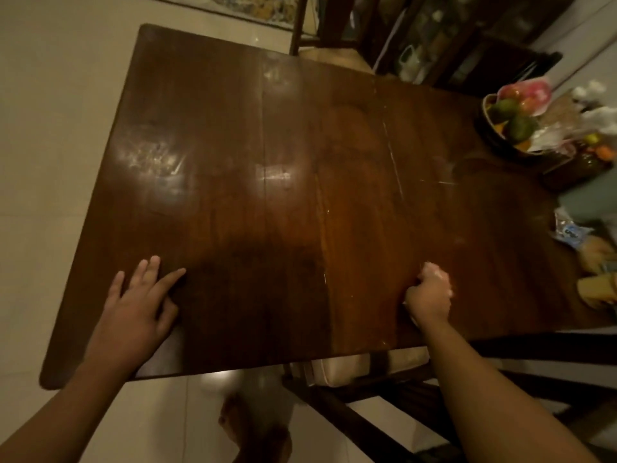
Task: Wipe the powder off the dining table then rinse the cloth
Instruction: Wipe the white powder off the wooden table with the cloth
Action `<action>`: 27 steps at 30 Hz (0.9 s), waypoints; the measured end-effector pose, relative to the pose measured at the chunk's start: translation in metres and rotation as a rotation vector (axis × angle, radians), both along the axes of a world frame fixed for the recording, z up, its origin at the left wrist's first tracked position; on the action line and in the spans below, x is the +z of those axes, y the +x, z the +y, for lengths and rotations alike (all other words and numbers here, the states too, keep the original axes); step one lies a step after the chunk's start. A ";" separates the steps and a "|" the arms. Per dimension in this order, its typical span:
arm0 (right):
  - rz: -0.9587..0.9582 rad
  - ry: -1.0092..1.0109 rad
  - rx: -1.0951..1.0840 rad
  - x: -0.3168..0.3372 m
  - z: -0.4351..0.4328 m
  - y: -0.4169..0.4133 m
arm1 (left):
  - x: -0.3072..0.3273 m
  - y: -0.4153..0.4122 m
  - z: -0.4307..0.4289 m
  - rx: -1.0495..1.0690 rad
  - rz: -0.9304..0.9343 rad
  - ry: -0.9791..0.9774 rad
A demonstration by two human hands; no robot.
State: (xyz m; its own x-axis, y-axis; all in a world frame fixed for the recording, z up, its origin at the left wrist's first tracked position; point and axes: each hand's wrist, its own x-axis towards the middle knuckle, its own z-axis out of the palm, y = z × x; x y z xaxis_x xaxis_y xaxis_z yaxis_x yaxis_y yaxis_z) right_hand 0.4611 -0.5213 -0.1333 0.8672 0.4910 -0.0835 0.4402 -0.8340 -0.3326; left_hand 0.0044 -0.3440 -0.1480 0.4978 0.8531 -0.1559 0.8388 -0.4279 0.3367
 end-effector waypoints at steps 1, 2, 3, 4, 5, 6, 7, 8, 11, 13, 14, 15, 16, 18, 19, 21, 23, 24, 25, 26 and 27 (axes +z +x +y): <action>0.000 0.044 0.149 -0.001 0.008 -0.012 | 0.000 0.001 0.000 0.008 0.004 0.004; 0.032 0.070 0.339 0.002 0.016 -0.028 | 0.000 0.003 -0.001 0.008 0.010 0.015; 0.076 0.057 0.527 0.004 0.019 -0.044 | 0.000 0.004 0.000 0.008 0.014 0.021; 0.132 0.030 0.681 0.004 0.020 -0.057 | -0.001 0.004 0.000 0.011 0.016 0.023; 0.190 0.010 0.791 0.006 0.017 -0.066 | 0.000 0.005 0.000 0.015 0.023 0.022; 0.253 -0.002 0.859 0.008 0.012 -0.070 | 0.000 0.005 -0.001 0.021 0.034 0.017; 0.295 -0.003 0.892 0.009 0.005 -0.070 | 0.000 0.007 -0.002 0.029 0.047 0.014; 0.312 -0.004 0.886 0.009 -0.002 -0.066 | 0.000 0.008 -0.004 0.044 0.060 0.012; 0.195 0.092 0.522 0.003 -0.030 -0.045 | 0.005 0.019 -0.003 0.126 0.144 -0.067; 0.097 0.162 -0.011 -0.008 -0.050 -0.023 | 0.007 0.038 0.004 0.133 0.244 -0.166; 0.067 0.151 -0.209 -0.013 -0.056 -0.016 | 0.008 0.048 0.007 0.088 0.289 -0.186; 0.041 0.125 -0.333 -0.018 -0.056 -0.013 | 0.008 0.059 0.010 -0.006 0.284 -0.175; 0.015 0.121 -0.403 -0.026 -0.050 -0.014 | 0.006 0.069 0.014 -0.134 0.236 -0.151; -0.084 0.174 -0.377 -0.031 -0.021 -0.042 | 0.001 0.089 0.028 -0.409 0.110 -0.098; -0.151 0.220 -0.250 -0.031 -0.007 -0.068 | 0.000 0.102 0.039 -0.525 0.081 -0.105; -0.174 0.300 0.076 -0.033 0.011 -0.132 | 0.000 0.133 0.064 -0.692 0.050 -0.140; -0.056 0.206 0.292 -0.036 0.005 -0.171 | 0.000 0.166 0.087 -0.773 0.017 -0.135; -0.009 0.145 0.349 -0.035 -0.006 -0.177 | 0.000 0.180 0.096 -0.798 0.005 -0.125; -0.006 0.108 0.363 -0.036 -0.019 -0.173 | 0.000 0.190 0.102 -0.819 0.001 -0.110; -0.014 0.082 0.319 -0.035 -0.030 -0.165 | -0.002 0.196 0.106 -0.828 0.001 -0.093; -0.015 0.067 0.213 -0.032 -0.037 -0.153 | -0.003 0.199 0.106 -0.830 0.000 -0.076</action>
